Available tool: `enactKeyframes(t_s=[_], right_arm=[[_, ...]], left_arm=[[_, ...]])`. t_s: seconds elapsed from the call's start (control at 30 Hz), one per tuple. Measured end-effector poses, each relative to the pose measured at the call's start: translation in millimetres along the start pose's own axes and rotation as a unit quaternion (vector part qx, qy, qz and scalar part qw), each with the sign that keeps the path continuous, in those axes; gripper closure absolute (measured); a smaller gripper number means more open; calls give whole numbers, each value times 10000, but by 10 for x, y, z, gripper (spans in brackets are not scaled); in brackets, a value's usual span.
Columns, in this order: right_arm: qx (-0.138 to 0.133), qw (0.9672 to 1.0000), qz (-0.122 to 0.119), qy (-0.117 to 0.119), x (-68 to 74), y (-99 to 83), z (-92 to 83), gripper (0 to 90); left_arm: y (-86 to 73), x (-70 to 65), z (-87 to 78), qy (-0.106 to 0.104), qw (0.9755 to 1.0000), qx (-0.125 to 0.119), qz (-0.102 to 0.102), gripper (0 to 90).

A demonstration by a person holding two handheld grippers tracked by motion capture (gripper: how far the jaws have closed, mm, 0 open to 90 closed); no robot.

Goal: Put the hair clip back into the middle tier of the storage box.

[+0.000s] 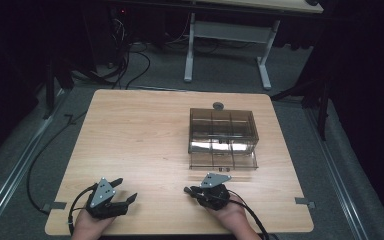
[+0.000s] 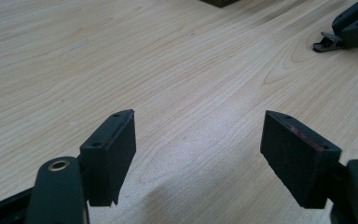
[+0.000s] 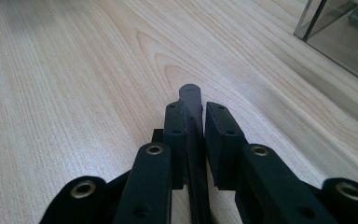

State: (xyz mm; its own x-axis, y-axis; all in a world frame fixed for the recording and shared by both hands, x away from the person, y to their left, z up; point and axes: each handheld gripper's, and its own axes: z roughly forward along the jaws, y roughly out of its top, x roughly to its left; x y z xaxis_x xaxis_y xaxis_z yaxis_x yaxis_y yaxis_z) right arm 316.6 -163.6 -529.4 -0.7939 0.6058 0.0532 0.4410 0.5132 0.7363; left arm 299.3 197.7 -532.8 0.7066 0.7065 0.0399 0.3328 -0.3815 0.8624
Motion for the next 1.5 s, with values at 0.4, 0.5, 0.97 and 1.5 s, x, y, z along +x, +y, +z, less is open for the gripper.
enactKeyframes(t_s=[0.4,0.5,0.97,1.5], right_arm=[[-99,9999,-19,-82,-39,-3,-67,793],[-125,9998,41,-132,-64,-14,-113,793],[-196,9986,218,-437,-218,-174,-404,793],[-259,9942,614,-847,-457,-515,-804,793]], left_arm=[[0,0,-1,-3,10000,-3,0,270],[0,0,-1,2,10000,-5,-2,270],[1,1,2,12,10000,20,-17,271],[2,1,7,42,10000,25,-27,271]])
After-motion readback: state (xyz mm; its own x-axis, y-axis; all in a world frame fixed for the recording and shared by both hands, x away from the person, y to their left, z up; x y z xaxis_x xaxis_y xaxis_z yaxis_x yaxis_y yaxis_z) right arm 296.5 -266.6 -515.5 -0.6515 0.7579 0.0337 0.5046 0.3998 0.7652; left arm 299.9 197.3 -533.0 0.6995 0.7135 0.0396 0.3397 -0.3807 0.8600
